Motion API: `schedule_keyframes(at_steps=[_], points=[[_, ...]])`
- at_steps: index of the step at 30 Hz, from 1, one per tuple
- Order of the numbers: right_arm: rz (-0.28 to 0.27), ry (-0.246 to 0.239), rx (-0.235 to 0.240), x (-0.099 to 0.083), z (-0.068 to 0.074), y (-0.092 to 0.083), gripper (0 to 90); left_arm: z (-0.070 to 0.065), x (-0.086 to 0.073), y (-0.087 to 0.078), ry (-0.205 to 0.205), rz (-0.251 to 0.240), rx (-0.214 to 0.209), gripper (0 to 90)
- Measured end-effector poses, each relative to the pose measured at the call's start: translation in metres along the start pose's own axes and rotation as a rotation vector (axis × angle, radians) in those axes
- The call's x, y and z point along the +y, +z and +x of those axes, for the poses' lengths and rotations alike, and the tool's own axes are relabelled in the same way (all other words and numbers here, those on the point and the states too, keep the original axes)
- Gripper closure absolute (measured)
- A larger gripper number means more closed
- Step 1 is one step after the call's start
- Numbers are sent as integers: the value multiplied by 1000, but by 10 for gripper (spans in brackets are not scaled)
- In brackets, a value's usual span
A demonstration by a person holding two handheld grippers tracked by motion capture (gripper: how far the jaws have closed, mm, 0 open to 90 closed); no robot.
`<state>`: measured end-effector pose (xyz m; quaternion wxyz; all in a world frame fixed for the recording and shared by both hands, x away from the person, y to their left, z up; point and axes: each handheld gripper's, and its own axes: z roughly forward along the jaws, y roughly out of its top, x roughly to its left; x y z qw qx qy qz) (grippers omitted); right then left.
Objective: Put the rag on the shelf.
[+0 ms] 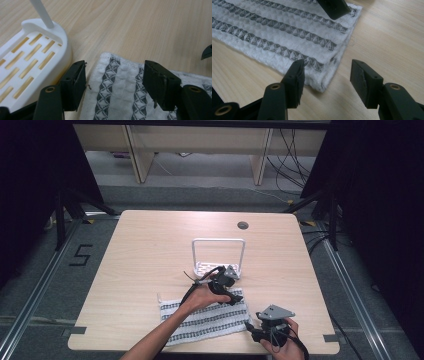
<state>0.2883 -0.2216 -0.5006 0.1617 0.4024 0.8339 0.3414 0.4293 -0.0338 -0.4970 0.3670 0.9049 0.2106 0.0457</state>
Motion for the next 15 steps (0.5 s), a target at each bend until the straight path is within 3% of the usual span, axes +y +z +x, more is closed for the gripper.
schedule_keyframes(at_steps=[2,4,6,11,15], points=[[12,3,4,0,-1,1,468,-1,3,3,-3,8,-1,357],[15,11,7,1,0,1,467,0,6,5,31,35,8,369],[12,15,9,1,0,2,468,-2,6,7,10,15,6,378],[13,-1,7,2,0,4,468,1,7,10,25,41,1,436],[28,18,6,2,1,5,470,4,6,12,34,44,-5,485]])
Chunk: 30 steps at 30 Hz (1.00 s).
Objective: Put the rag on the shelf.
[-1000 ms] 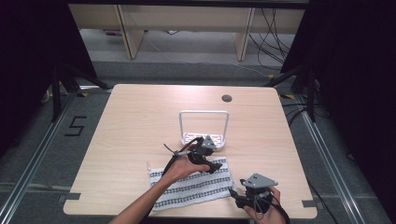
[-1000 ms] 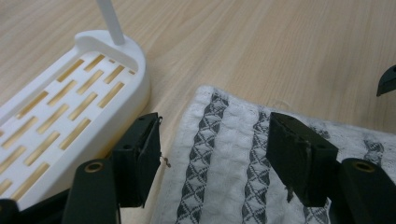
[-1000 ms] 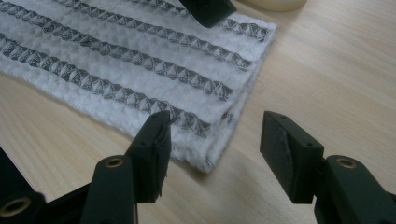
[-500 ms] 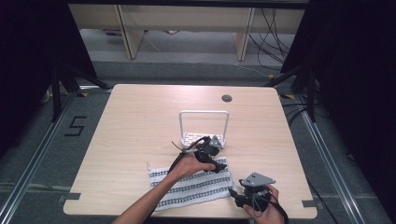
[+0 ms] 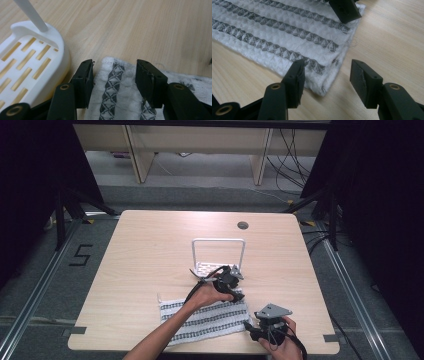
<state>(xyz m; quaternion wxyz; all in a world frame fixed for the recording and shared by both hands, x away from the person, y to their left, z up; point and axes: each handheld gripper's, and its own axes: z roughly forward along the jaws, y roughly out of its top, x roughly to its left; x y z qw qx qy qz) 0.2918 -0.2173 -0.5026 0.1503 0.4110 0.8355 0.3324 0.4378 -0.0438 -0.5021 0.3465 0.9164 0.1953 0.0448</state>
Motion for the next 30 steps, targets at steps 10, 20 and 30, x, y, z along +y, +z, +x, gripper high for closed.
schedule_keyframes(at_steps=[10,20,30], points=[[31,12,6,0,0,5,554,-5,1,0,43,6,-11,711],[27,40,52,0,0,4,841,-3,-1,-3,10,1,-34,860],[-71,-6,38,7,-3,-9,873,-3,1,-40,-3,-89,-17,864]])
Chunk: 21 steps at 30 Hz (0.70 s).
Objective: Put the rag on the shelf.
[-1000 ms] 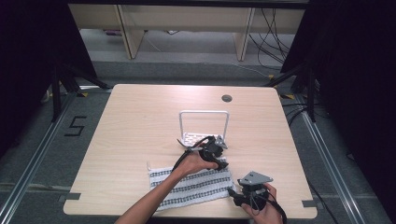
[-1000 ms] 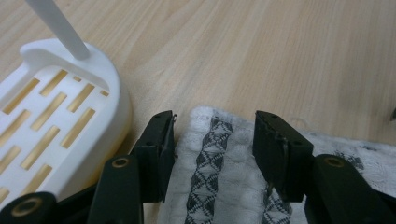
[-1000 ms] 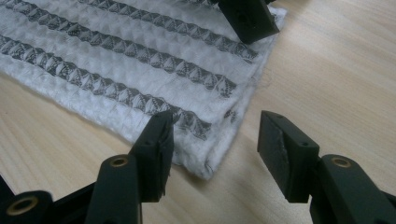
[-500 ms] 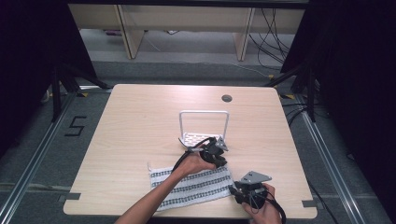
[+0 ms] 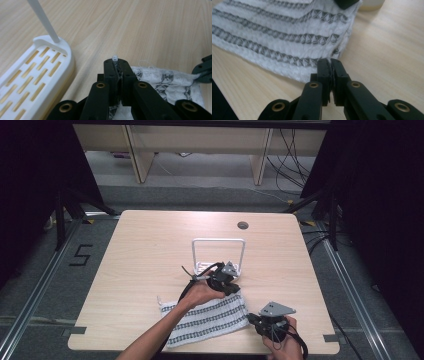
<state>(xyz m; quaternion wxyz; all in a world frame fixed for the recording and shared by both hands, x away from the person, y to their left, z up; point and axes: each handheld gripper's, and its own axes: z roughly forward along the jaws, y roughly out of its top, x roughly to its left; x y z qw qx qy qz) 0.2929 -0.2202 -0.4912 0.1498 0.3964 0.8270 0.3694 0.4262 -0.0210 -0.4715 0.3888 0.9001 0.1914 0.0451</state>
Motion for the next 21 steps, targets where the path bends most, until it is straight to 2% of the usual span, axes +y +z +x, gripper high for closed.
schedule_keyframes(at_steps=[2,3,4,5,6,8,9,10,11,12,13,15,17,19,20,21], points=[[-16,-10,1,1,0,-2,873,0,1,-4,4,2,3,864],[-46,-5,3,6,0,-7,873,0,1,-8,7,3,8,864],[-46,-5,3,6,0,-7,873,1,3,-12,10,3,12,864],[-65,-13,6,11,0,-11,873,2,5,-22,-8,-24,17,864],[-65,-13,6,11,0,-11,873,2,5,-22,-8,-24,17,864],[-83,-28,1,17,0,-16,874,1,9,-33,-8,-47,26,864],[-88,-12,-1,22,2,-20,874,1,12,-44,0,-59,34,865],[-98,-17,1,25,2,-22,874,1,12,-44,0,-59,34,864],[-109,-23,4,29,3,-25,874,0,14,-56,-2,-85,47,864],[-109,-23,4,29,3,-25,874,0,14,-56,-2,-85,47,864],[-124,-37,6,32,2,-26,874,-1,16,-64,-8,-108,53,864],[-162,-53,-1,42,0,-31,874,0,18,-75,-19,-131,66,864],[-185,-27,9,54,1,-36,874,2,19,-93,-30,-158,83,864],[-217,-57,6,66,-2,-40,875,3,19,-104,-42,-168,99,864],[-217,-57,6,66,-2,-40,875,3,19,-104,-42,-168,99,864],[-232,-58,12,79,-2,-44,875,3,19,-113,-51,-189,108,864]])
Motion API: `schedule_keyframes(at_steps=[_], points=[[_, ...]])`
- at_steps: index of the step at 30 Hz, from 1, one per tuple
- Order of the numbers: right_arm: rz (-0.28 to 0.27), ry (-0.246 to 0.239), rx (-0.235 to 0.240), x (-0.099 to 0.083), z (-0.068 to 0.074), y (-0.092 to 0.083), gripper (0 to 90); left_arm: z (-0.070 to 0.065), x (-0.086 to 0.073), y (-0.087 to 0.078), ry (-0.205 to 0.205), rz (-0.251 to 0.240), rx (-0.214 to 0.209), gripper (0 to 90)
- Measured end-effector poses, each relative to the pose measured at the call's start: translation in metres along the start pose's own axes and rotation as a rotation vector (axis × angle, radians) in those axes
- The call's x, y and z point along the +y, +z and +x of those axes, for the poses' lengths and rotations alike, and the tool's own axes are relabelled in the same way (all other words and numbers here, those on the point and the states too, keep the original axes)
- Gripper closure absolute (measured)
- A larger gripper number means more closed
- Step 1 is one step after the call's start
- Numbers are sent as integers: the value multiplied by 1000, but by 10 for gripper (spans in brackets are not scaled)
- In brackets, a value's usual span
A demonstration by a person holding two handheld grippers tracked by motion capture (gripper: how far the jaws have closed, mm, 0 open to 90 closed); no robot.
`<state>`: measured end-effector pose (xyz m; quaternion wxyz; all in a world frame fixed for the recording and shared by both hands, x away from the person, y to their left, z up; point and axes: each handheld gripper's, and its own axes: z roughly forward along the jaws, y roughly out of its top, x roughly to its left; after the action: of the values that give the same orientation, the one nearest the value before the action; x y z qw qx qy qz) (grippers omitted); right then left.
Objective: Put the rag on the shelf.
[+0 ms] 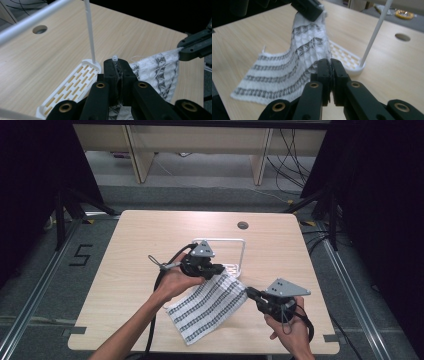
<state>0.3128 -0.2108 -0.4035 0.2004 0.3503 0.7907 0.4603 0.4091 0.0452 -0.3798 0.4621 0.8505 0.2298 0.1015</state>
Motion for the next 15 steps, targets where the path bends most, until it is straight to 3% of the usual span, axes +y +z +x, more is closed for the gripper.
schedule_keyframes(at_steps=[1,3,4,6,9,11,15], points=[[-22,-26,-1,5,-2,1,875,0,2,-8,-13,-21,10,864],[-22,-8,0,9,-2,0,875,1,3,-13,-21,-34,16,863],[-52,-14,-6,22,-3,0,875,3,6,-23,-35,-65,28,863],[-53,0,4,33,-6,-1,876,5,8,-31,-47,-83,32,862],[-75,-21,16,48,-14,-1,876,6,12,-41,-82,-108,30,862],[-78,3,16,55,-14,-2,876,6,13,-43,-86,-113,31,862],[-100,-33,13,73,-18,-4,876,2,21,-54,-79,-104,58,862]])
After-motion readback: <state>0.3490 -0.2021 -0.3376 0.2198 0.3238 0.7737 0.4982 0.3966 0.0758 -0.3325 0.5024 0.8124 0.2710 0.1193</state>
